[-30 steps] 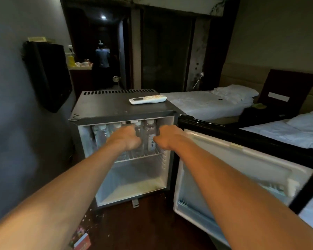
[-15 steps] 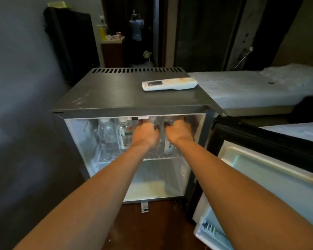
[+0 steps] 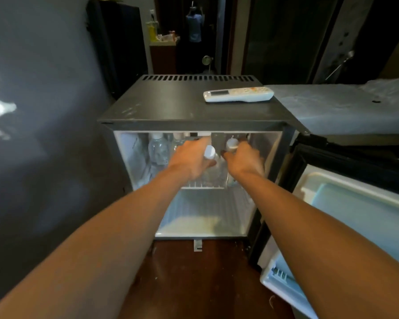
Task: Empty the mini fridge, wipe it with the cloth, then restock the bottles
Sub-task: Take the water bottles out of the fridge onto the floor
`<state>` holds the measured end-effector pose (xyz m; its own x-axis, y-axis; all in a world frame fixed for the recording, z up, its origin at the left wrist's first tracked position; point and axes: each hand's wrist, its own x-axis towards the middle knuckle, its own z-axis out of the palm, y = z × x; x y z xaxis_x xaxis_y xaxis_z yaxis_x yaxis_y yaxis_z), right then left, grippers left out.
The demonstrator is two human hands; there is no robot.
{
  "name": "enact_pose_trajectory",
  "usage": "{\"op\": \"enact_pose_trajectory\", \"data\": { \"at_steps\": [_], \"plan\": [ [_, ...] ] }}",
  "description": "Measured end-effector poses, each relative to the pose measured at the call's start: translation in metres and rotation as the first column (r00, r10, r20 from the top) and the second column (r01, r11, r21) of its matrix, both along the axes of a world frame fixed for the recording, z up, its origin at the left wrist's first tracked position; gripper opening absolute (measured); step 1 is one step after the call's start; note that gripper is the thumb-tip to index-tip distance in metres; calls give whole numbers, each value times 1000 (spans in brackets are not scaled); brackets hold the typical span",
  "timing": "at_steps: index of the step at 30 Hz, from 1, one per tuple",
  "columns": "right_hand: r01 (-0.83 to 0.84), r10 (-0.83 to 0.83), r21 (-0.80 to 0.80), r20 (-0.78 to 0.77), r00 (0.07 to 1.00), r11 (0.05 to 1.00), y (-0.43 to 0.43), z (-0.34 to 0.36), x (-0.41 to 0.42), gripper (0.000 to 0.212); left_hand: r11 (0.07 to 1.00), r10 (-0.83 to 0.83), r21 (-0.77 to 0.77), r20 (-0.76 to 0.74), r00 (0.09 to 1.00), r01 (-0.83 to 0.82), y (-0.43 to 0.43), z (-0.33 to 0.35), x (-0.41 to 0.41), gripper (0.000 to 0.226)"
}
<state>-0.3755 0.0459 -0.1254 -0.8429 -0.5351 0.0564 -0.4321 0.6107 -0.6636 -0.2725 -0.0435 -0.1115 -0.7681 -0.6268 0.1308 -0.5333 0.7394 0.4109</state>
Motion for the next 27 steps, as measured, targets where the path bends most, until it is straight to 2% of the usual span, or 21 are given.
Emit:
{"op": "enact_pose_trajectory", "data": {
  "at_steps": [3,7,10,13,17,24,27],
  "plan": [
    [-69,78,124,-68,995,990,10,2,33,45,999,-35,-31,99,995,39,1,10,38,28],
    [-187,192,237,2,981,953,7,-12,91,48,1000,-10,-5,259,966,12,4,-1,100,36],
    [-324,327,302,41,944,897,-2,-32,140,50,998,48,16,347,937,-57,4,-21,154,41],
    [-426,458,398,16,889,812,-8,-54,189,43,992,105,26,413,905,-126,10,-47,206,41],
    [-494,525,424,50,850,759,-12,-90,243,44,981,140,56,457,879,-186,18,-84,261,28],
    [-533,544,420,104,832,735,-21,-159,301,42,931,269,119,414,870,-345,18,-149,323,39],
    [-523,536,429,101,838,737,-22,-179,309,42,916,307,143,352,884,-375,20,-172,331,40]
  ]
}}
